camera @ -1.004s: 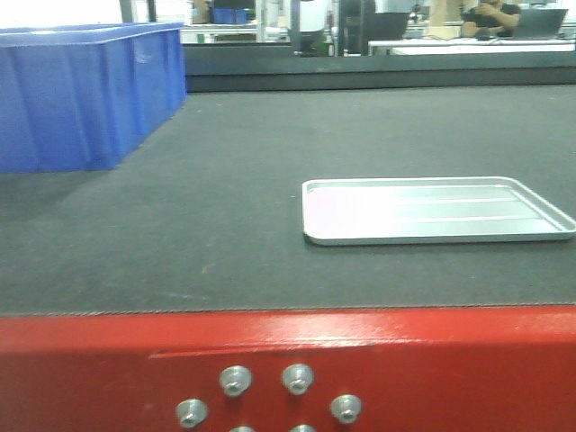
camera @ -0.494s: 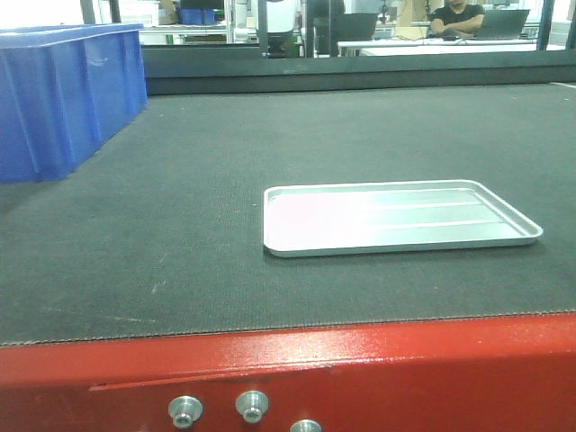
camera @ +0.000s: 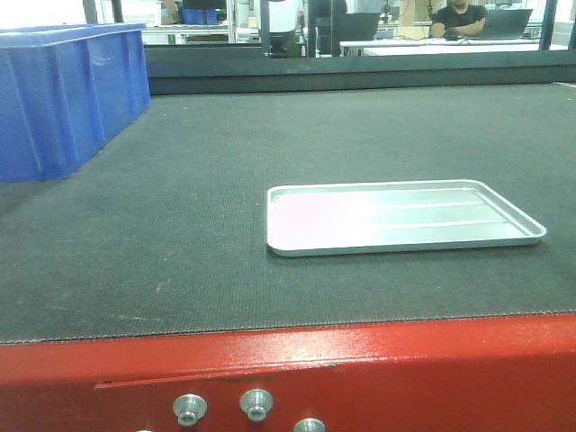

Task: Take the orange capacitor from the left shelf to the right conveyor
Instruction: 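Drive up to the conveyor belt beside the grey tray, then lower the held capacitor onto the grey tray with the right gripper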

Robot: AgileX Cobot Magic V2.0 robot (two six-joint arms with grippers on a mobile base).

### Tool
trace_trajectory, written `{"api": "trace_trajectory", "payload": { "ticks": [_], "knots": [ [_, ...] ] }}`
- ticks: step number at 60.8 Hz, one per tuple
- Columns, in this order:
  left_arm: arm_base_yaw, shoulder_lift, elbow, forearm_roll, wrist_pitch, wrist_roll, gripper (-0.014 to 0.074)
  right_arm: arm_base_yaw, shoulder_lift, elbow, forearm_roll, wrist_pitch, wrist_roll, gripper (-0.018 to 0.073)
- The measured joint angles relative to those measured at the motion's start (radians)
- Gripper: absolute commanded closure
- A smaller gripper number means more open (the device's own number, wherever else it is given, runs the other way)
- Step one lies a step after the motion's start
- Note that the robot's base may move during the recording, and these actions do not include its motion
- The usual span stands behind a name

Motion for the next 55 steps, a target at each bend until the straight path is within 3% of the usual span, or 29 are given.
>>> {"api": "trace_trajectory", "payload": {
  "ticks": [11,31,41,55],
  "knots": [
    [0.000,0.000,0.000,0.000,0.000,0.000,0.0723,0.018,0.257,-0.050,0.000,-0.193,0.000,0.0405],
    [0.000,0.000,0.000,0.000,0.000,0.000,0.0723,0.218,0.756,-0.063,-0.036,-0.625,0.000,0.0405],
    [0.000,0.000,0.000,0.000,0.000,0.000,0.0723,0.222,0.977,-0.064,-0.137,-0.843,0.000,0.0405],
    [0.000,0.000,0.000,0.000,0.000,0.000,0.0723,0.222,1.210,-0.065,-0.168,-1.110,0.000,0.0423]
  ]
}}
